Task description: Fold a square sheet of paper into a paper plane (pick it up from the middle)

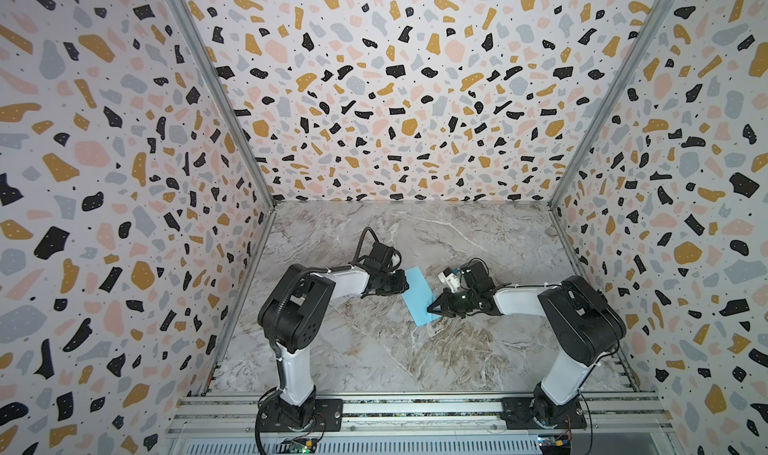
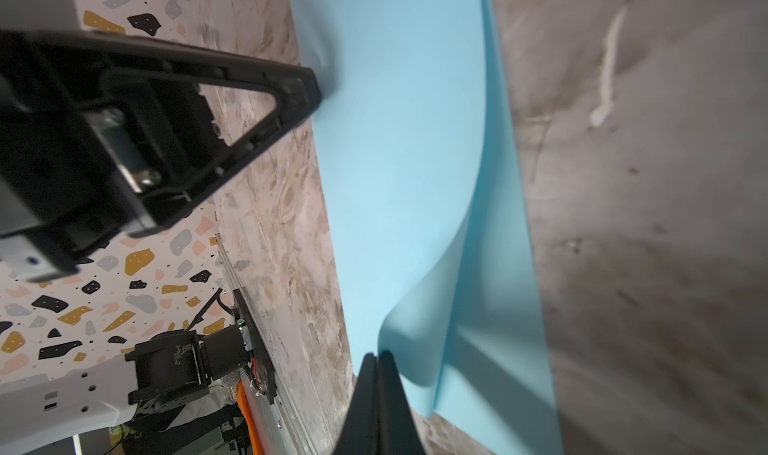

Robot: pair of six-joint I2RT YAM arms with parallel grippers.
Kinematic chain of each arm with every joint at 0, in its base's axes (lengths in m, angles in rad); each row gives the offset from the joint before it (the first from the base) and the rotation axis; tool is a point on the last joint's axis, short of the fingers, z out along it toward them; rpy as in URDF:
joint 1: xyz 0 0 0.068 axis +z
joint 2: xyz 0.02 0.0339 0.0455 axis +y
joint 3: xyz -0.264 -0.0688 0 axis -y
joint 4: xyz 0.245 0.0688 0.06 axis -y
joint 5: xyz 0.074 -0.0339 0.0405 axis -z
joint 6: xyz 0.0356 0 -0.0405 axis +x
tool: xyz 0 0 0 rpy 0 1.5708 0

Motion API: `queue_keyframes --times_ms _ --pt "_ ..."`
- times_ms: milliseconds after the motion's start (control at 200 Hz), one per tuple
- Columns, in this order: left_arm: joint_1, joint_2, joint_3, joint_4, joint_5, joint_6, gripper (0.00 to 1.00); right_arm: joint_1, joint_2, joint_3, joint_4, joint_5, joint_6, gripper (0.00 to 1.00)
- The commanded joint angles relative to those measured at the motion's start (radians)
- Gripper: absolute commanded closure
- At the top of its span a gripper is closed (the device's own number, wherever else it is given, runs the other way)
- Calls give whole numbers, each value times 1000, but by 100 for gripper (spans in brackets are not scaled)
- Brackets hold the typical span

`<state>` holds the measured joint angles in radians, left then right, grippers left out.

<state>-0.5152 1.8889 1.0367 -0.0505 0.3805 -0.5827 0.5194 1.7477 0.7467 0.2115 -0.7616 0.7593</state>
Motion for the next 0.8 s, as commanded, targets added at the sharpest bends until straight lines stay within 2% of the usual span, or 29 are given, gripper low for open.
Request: queue_keyframes --times_ms 0,265,796 --pt "-2 18 -33 12 5 17 82 5 -1 21 80 -79 17 100" --pt "-2 25 -40 8 9 24 86 15 36 62 109 -94 38 100" --pt "-3 26 -39 -2 16 26 88 28 107 71 244 -3 103 100"
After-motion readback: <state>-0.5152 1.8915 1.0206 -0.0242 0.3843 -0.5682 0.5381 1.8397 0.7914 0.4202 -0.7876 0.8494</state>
